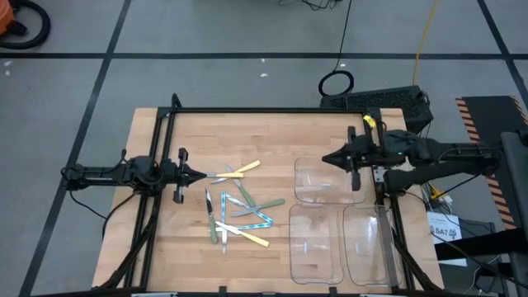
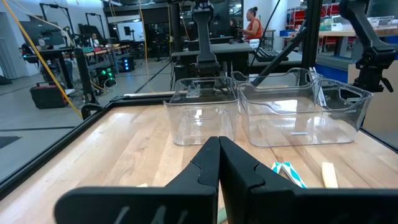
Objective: Sort silverware by color (type)
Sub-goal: Put the yellow knife into the bottom right transparent bin
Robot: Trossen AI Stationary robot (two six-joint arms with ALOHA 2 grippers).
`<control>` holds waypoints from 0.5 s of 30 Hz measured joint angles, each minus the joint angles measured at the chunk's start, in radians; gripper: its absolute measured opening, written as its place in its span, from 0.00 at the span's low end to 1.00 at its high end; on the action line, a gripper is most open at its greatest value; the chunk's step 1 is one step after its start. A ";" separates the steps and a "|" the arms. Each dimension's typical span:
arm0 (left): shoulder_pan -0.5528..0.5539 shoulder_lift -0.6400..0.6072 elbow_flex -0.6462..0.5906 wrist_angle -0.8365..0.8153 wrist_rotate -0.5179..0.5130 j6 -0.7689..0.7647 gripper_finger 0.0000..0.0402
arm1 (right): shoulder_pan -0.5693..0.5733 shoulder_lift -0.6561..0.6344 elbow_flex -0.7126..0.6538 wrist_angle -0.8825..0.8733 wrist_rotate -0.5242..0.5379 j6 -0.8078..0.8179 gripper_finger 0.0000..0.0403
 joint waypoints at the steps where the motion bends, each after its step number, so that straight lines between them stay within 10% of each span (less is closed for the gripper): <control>1: 0.000 0.000 0.000 0.000 0.000 0.000 0.01 | 0.001 0.020 0.017 -0.035 0.000 0.000 0.00; 15: 0.000 0.000 0.000 0.000 0.000 -0.005 0.01 | 0.002 0.154 0.046 -0.120 0.001 0.112 0.00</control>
